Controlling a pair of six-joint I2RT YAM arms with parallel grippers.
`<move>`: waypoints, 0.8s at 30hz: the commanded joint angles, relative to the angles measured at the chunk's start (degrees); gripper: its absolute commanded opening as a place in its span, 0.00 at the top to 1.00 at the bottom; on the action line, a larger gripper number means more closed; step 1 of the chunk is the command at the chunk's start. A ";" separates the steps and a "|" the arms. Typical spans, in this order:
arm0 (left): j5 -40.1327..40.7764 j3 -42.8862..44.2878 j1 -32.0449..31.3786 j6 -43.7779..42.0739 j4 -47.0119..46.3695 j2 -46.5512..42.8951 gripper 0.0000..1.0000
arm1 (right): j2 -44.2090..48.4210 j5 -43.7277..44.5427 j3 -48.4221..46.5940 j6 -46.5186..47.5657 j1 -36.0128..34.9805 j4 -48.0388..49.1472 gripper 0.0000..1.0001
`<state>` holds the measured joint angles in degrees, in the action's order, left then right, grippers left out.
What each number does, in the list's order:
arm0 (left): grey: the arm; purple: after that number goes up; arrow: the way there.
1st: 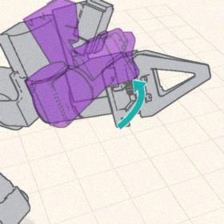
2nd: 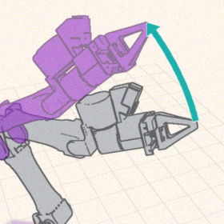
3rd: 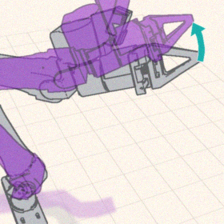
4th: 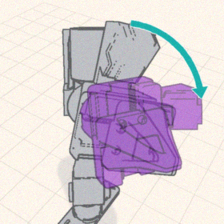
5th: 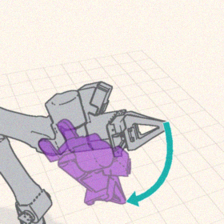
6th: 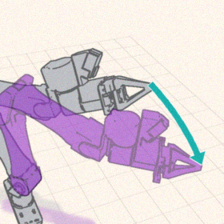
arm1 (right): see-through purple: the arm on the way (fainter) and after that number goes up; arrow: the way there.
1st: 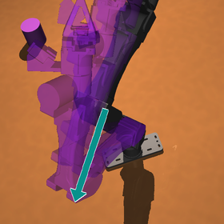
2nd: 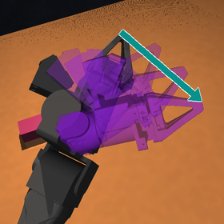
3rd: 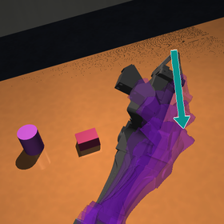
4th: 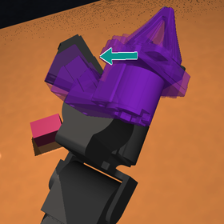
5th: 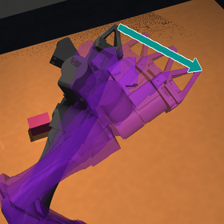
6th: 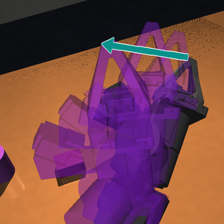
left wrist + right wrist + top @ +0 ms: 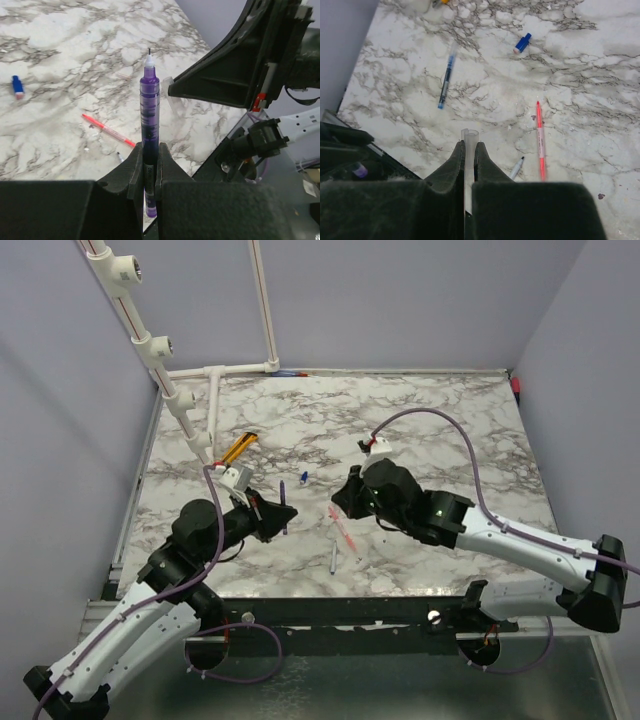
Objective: Insert the pens into the pen caps
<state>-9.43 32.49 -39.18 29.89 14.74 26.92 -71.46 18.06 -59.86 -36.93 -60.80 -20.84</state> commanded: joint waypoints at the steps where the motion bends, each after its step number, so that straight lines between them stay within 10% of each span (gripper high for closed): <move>1: -9.13 -3.94 -0.20 4.38 -12.35 0.51 1.00 | 6.89 -1.25 3.60 3.90 0.06 8.18 0.99; 24: -20.19 -10.23 -0.17 6.62 -26.98 -0.79 1.00 | 9.04 -23.71 -0.86 11.31 -0.07 35.50 0.99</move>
<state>-26.76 21.89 -39.18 37.28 -10.11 25.56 -60.88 -0.01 -57.60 -26.92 -60.80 8.27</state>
